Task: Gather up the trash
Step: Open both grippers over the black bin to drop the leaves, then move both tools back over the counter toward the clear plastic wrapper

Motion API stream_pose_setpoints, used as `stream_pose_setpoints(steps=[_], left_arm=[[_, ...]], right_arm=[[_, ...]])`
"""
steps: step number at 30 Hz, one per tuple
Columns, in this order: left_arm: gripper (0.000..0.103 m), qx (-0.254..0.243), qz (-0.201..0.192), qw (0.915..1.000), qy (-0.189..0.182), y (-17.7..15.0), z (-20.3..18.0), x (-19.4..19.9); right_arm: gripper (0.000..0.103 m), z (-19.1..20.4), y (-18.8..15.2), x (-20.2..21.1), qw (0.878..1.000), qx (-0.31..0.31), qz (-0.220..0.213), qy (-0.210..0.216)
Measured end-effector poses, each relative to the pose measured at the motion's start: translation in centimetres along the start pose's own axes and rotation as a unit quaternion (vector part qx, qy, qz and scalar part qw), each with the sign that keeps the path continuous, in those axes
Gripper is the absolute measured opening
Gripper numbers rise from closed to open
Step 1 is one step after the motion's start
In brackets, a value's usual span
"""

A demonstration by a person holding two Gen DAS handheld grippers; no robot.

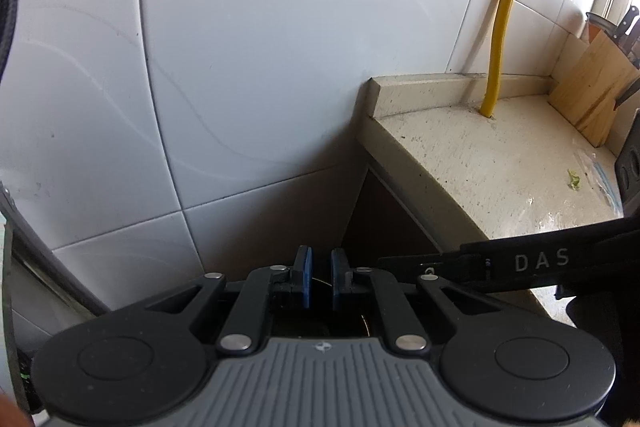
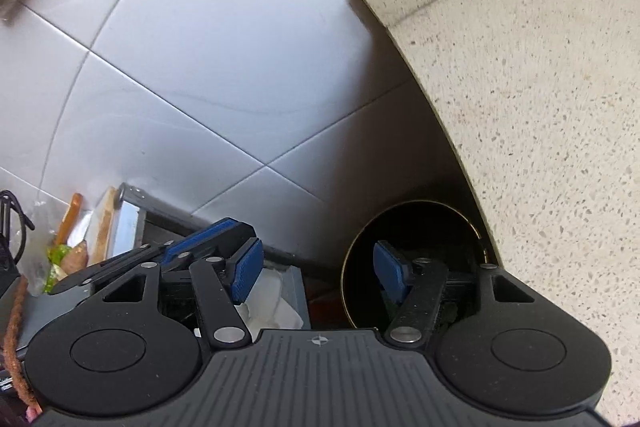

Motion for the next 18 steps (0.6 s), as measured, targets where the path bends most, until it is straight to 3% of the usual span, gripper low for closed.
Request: stream_pose_setpoints(steps=[10,18], left_arm=[[0.009,-0.001,-0.008,0.9999,0.009,0.1,-0.4,1.6],[0.014,-0.036,-0.028,0.999,-0.006,1.5,-3.9,3.5]], right_arm=[[0.072,1.4,-0.4,2.0,1.0,0.021,-0.015,-0.008],[0.076,0.1,-0.6,5.9,0.998,0.012,-0.061,-0.023]])
Point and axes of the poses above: each gripper's, at about its wrist camera, not at the fingertips, and x roughly against the way its jaws point, z to its left, y to its top, the point moved 7 cm from there along -x, roughly the way its jaws point, and after that the axes turned 11 degrees about z, right-handed, at the moved point
